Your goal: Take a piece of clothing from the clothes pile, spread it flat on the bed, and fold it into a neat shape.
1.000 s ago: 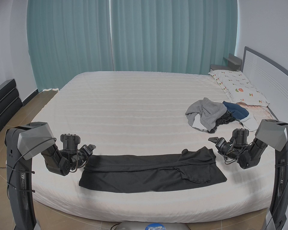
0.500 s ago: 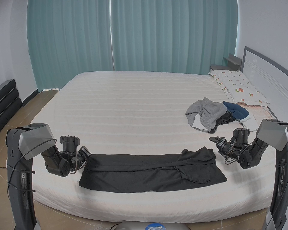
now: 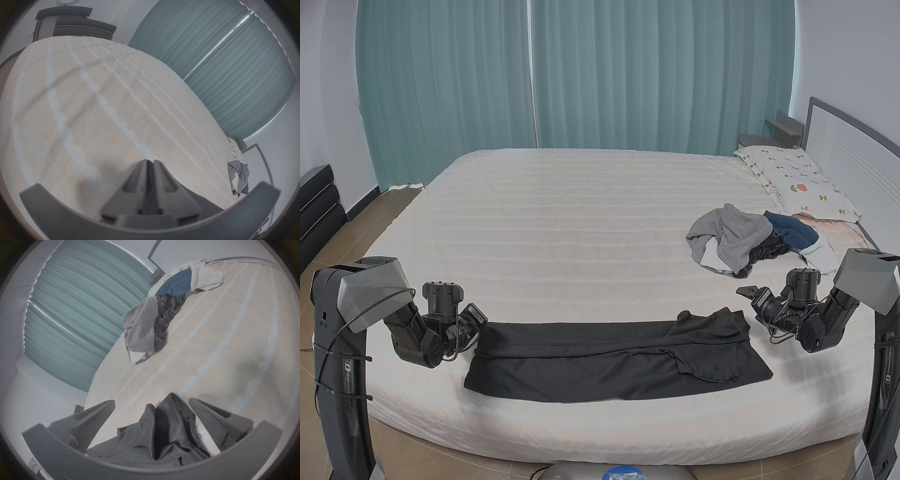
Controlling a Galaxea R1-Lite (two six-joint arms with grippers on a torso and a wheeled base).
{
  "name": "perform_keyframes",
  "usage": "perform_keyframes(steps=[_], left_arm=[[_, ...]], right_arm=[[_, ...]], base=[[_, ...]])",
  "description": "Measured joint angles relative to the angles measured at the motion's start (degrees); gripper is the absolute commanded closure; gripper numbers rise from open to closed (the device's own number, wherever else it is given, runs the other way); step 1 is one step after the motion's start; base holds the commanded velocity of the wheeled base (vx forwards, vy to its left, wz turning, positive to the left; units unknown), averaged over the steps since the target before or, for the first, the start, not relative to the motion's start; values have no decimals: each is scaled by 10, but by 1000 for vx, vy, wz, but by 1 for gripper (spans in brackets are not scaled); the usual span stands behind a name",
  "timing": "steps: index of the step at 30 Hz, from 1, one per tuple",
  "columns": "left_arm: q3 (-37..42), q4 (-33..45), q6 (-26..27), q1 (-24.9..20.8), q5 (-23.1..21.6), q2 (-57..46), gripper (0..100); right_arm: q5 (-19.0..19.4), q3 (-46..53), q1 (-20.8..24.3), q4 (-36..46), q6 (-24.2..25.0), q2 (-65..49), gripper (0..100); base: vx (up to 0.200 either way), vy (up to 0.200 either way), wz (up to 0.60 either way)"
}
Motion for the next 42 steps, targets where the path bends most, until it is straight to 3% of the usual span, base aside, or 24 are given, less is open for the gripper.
perform_keyframes(steps=[8,12,15,19,32,42], left_arm=[[8,3,0,7,-9,-11,0],[28,4,11,12,-58,-32,0],[55,5,52,15,-113,-49,0],[89,5,136,18,-136,-64,0],[116,0,210,-14,-118,-52,0],[100,-1,213,-18,-91,-30,0]], right_arm=[[0,7,1,0,1,-1,0],[0,12,2,0,1,-3,0],[0,14,3,0,1,-4,0],[1,17,5,0,1,-5,0],[1,19,8,0,1,-5,0],[1,20,12,0,1,-5,0]], base=[[0,0,0],[0,0,0],[0,0,0],[0,0,0],[0,0,0],[0,0,0]])
